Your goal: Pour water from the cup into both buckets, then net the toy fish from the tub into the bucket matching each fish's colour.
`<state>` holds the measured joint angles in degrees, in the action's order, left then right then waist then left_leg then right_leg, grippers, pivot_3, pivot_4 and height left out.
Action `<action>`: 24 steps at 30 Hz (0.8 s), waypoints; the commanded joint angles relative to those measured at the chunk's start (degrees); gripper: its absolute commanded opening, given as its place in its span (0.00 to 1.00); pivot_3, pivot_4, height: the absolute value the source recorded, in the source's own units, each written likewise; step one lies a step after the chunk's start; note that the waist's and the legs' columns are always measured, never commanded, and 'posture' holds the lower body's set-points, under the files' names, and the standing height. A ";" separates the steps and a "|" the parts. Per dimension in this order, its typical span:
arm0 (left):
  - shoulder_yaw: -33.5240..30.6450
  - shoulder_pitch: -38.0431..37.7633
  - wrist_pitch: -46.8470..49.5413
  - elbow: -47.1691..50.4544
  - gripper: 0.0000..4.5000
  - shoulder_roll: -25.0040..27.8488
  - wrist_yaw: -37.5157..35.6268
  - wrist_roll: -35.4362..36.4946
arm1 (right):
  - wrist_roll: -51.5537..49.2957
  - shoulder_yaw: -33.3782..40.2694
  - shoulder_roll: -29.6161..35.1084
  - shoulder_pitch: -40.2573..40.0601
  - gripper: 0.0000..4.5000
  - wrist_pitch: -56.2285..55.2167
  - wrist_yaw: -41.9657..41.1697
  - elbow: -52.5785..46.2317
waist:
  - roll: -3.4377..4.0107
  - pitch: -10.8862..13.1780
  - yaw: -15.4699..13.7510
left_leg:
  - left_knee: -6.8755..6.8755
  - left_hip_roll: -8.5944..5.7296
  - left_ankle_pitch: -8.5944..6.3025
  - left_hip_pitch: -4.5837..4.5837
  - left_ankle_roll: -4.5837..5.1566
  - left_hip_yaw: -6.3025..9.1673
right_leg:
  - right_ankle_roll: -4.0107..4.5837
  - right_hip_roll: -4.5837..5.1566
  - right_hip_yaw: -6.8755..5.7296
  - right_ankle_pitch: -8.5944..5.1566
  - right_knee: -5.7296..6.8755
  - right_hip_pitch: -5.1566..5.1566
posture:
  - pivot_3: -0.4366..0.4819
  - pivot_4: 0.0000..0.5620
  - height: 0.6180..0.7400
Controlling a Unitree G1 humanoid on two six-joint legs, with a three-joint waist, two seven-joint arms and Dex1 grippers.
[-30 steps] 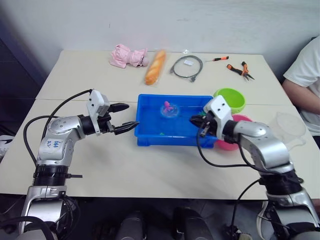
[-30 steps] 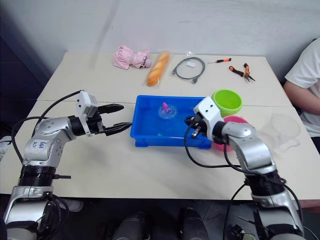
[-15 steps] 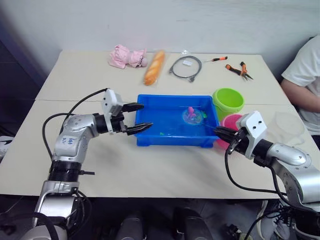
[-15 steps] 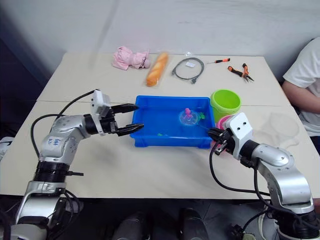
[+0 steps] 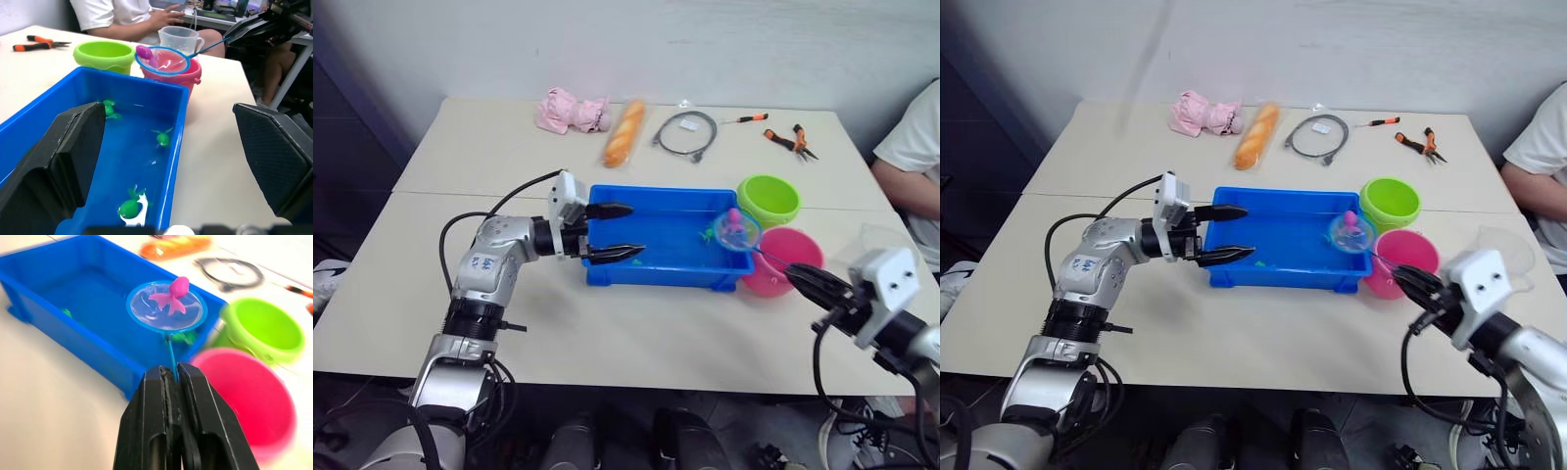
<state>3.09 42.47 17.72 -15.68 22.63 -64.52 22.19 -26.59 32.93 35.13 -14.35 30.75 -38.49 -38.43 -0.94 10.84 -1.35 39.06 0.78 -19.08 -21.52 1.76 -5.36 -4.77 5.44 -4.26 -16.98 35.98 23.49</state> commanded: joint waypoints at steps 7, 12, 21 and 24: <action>2.00 2.27 -1.09 0.04 0.99 -3.06 -1.25 -0.19 | 10.98 5.64 -2.60 -8.33 0.00 -15.83 3.77 3.53 | 0.00 0.00 0.17 | 0.01 -0.04 0.00 0.06 0.01 -0.06 | 0.00 0.00 0.07 0.00 -0.08 -0.02 | 0.48 0.27 0.99; 2.58 1.87 -0.85 0.60 0.99 -3.52 -1.25 -0.25 | 20.49 4.29 -2.36 -10.04 0.00 -24.48 7.06 7.66 | 0.01 0.00 0.19 | 0.00 -0.02 0.02 0.18 -0.02 -0.12 | 0.01 -0.02 0.16 -0.01 -0.05 -0.02 | 0.48 0.27 0.99; 2.56 1.02 -0.03 1.98 0.99 -3.24 -0.88 -0.13 | 34.28 2.38 -0.16 -10.30 0.00 -34.83 11.95 12.96 | 0.01 0.00 0.19 | 0.01 -0.03 0.03 0.19 -0.04 -0.14 | 0.01 -0.02 0.22 -0.01 -0.04 -0.02 | 0.48 0.27 0.99; 2.51 0.82 0.06 2.25 0.99 -3.18 -0.76 -0.08 | 39.85 1.93 1.07 -9.52 0.00 -37.60 15.28 15.33 | 0.01 0.00 0.19 | 0.01 -0.04 0.03 0.19 -0.04 -0.16 | 0.01 -0.01 0.23 -0.01 -0.04 -0.02 | 0.48 0.27 0.99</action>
<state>5.69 43.51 17.80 -16.02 19.17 -65.48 22.01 10.78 34.01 35.14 -23.96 -4.66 -25.40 -23.42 -0.93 10.83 -1.17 39.07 0.74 -19.05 -21.33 1.72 -5.51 -4.76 5.42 -4.03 -16.99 35.95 23.47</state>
